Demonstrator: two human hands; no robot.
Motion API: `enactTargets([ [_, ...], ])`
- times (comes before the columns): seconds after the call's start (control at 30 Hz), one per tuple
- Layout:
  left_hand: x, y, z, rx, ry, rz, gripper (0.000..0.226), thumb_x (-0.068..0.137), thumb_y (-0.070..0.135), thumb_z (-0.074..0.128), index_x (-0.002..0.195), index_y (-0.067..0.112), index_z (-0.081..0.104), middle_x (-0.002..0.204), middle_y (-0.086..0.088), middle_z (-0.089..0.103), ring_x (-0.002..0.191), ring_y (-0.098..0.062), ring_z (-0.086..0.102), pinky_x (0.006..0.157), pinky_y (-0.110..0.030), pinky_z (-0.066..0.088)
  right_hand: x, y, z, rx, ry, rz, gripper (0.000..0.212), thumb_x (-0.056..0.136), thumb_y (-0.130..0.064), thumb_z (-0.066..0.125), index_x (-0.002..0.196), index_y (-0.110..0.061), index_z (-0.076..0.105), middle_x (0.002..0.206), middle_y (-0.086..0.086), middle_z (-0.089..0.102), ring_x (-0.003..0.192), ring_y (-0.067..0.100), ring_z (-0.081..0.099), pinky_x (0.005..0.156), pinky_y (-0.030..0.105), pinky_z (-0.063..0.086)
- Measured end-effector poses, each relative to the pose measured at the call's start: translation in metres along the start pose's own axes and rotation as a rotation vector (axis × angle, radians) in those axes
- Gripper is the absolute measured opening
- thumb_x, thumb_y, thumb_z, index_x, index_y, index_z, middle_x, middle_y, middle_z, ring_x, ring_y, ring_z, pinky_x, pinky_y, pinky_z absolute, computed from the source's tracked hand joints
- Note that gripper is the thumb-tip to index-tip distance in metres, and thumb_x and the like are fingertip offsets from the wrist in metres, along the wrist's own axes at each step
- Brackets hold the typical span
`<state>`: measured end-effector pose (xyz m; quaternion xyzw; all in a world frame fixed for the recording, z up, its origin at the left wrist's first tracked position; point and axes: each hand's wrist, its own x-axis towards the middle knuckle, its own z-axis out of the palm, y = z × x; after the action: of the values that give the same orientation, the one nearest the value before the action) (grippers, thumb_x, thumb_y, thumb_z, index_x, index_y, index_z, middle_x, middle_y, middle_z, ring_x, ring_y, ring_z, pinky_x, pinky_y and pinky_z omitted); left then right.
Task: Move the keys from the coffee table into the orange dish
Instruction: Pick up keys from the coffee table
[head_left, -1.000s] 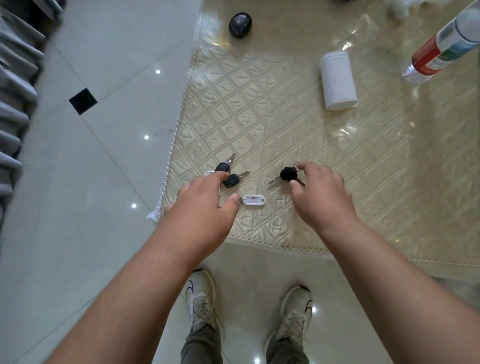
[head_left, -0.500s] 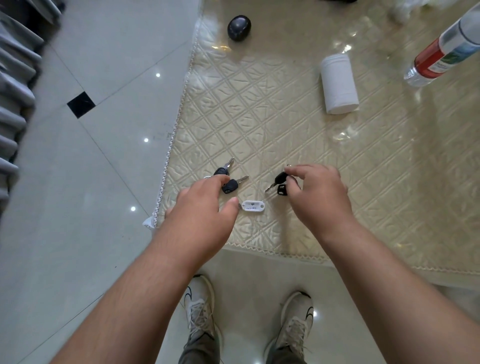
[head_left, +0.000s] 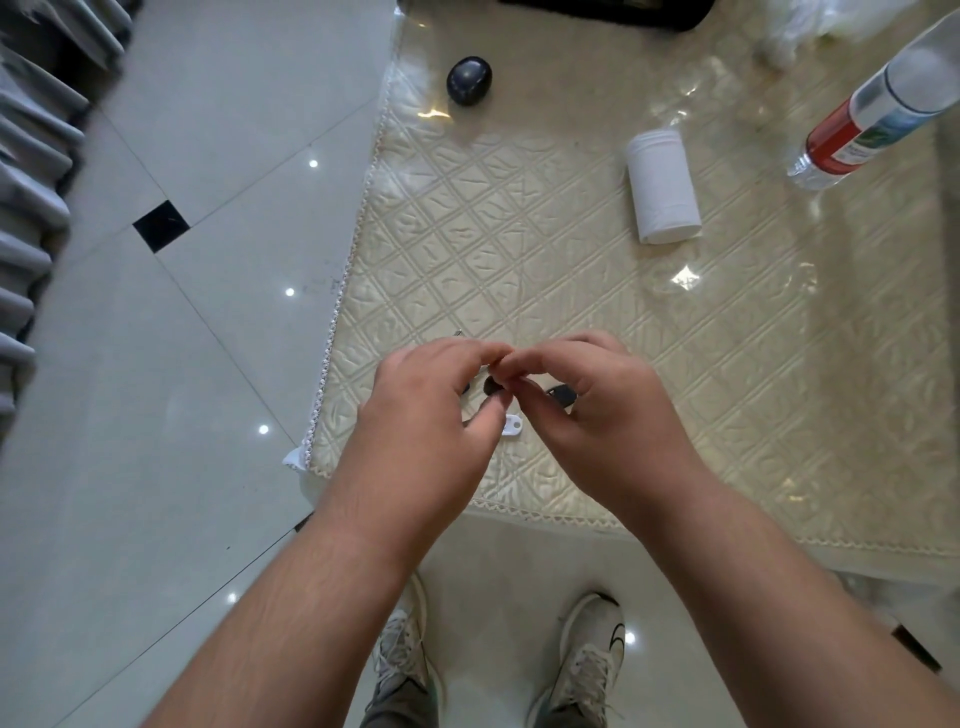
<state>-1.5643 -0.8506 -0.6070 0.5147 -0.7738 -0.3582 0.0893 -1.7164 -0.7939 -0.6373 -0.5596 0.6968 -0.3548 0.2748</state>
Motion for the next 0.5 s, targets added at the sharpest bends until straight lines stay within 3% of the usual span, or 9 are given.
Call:
enactTargets([
  [0.07,0.0,0.0,-0.003,0.016,0.052,0.011,0.023,0.087,0.042,0.06,0.109,0.042,0.065,0.11,0.029,0.059,0.116,-0.001,0.042,0.096,-0.033,0.041,0.0,-0.002,-0.001,0.042,0.027,-0.002,0.015,0.085,-0.018,0.073,0.097,-0.027,0.07,0.089,-0.023,0.066,0.096,0.007,0.063,0.081,0.042,0.052],
  [0.17,0.0,-0.002,-0.009,0.006,0.12,0.001,0.011,0.083,0.044,0.067,0.092,0.041,0.07,0.107,0.029,0.061,0.116,-0.001,0.043,0.095,-0.024,0.038,-0.003,-0.004,-0.004,0.121,0.059,0.018,0.013,0.084,-0.02,0.076,0.091,-0.026,0.066,0.087,-0.016,0.067,0.093,0.008,0.066,0.079,0.039,0.052],
  [0.3,-0.003,0.001,-0.012,0.022,0.075,0.0,0.008,0.081,0.044,0.069,0.086,0.039,0.069,0.112,0.028,0.058,0.118,-0.001,0.04,0.096,-0.045,0.041,-0.006,-0.011,-0.005,0.242,0.06,0.087,0.013,0.084,-0.02,0.076,0.085,-0.026,0.064,0.085,-0.01,0.07,0.092,0.016,0.067,0.079,0.043,0.052],
  [0.43,-0.005,0.005,-0.015,0.029,0.078,-0.004,0.007,0.083,0.045,0.065,0.087,0.04,0.065,0.114,0.028,0.056,0.118,-0.002,0.038,0.095,-0.047,0.042,-0.005,-0.013,-0.011,0.114,0.1,0.058,0.01,0.086,-0.032,0.073,0.092,-0.028,0.067,0.094,-0.015,0.066,0.096,0.011,0.063,0.081,0.034,0.051],
  [0.5,-0.005,0.005,-0.015,0.053,0.092,-0.006,0.007,0.083,0.045,0.064,0.087,0.04,0.063,0.113,0.028,0.055,0.117,-0.003,0.038,0.096,-0.045,0.042,0.0,-0.002,-0.016,-0.013,0.097,0.162,0.017,0.086,-0.043,0.07,0.1,-0.034,0.069,0.108,-0.017,0.058,0.102,0.008,0.058,0.084,0.03,0.05],
])
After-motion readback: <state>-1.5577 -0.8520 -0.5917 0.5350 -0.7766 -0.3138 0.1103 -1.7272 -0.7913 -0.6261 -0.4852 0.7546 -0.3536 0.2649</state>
